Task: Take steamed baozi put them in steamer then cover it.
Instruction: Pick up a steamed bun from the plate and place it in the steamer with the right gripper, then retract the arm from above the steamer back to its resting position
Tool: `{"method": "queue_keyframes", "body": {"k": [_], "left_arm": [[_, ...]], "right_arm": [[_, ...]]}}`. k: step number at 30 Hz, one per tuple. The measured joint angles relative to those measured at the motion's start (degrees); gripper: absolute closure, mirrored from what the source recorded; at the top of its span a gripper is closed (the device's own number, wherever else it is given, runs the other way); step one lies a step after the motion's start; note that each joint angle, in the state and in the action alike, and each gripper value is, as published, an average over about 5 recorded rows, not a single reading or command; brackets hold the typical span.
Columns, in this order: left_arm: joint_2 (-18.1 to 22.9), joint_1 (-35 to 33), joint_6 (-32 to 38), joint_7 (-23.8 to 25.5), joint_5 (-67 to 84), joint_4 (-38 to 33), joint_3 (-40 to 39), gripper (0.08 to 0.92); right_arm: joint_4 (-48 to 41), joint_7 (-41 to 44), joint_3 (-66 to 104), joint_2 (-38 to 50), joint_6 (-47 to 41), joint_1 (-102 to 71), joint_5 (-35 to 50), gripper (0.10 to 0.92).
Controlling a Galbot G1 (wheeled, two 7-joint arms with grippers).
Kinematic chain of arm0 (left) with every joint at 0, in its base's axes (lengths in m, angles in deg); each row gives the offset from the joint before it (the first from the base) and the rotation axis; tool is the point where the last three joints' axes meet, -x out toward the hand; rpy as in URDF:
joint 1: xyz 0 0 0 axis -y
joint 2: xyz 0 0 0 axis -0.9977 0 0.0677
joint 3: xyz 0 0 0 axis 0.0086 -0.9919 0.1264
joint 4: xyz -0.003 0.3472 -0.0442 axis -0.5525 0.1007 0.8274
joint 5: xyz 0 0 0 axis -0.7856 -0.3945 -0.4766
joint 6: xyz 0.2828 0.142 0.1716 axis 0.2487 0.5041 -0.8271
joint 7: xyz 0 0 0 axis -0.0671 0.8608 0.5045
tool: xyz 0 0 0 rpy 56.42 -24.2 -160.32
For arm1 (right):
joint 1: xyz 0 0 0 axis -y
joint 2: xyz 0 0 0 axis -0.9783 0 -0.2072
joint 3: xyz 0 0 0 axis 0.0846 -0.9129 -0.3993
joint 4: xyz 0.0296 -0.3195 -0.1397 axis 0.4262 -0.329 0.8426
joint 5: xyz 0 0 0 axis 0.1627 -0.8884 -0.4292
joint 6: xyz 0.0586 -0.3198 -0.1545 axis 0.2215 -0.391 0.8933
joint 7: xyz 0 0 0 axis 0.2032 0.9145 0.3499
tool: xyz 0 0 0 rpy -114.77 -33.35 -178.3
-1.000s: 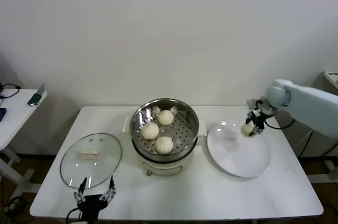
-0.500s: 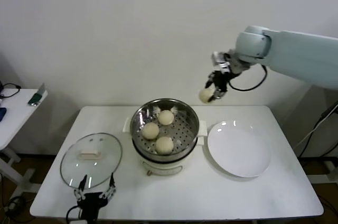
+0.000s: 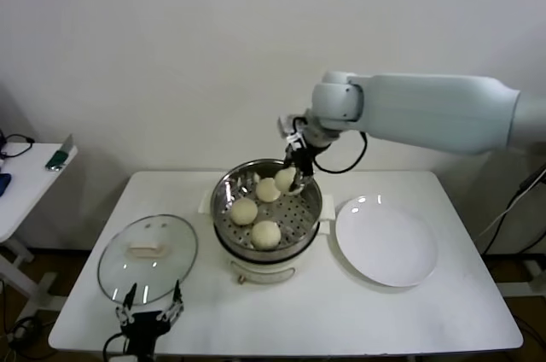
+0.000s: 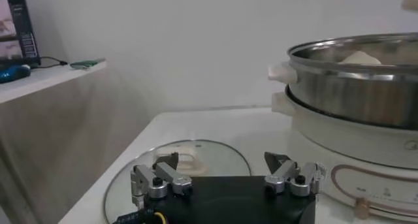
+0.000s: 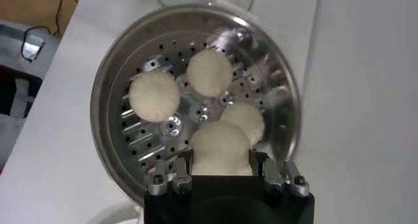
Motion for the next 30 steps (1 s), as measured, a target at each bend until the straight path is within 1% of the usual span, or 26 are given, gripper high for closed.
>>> {"method": "queue_keyframes", "body": {"k": [9, 19, 22, 27, 30], "left_arm": [[0.0, 0.3, -0.2, 0.0, 0.0, 0.4, -0.3, 0.177], [0.0, 0.4, -0.4, 0.0, 0.2, 0.4, -0.3, 0.177], [0.0, 0.4, -0.4, -0.1, 0.4, 0.5, -0.3, 0.177], [-0.2, 0.1, -1.0, 0.0, 1.0, 0.1, -0.4, 0.177], [-0.3, 0.0, -1.7, 0.1, 1.4, -0.5, -0.5, 0.177]], "right_arm": [[-0.3, -1.5, 0.1, -0.4, -1.2, -5.4, -4.2, 0.440], [-0.8, -2.5, 0.3, -0.9, -1.8, -8.2, -6.8, 0.434], [-0.9, -2.7, 0.5, -1.0, -1.7, -8.6, -7.2, 0.388], [-0.8, -2.1, 1.2, -0.4, -0.7, -8.4, -6.9, 0.252], [-0.7, -1.0, 1.7, 0.3, 0.6, -7.3, -6.2, 0.211]]}}
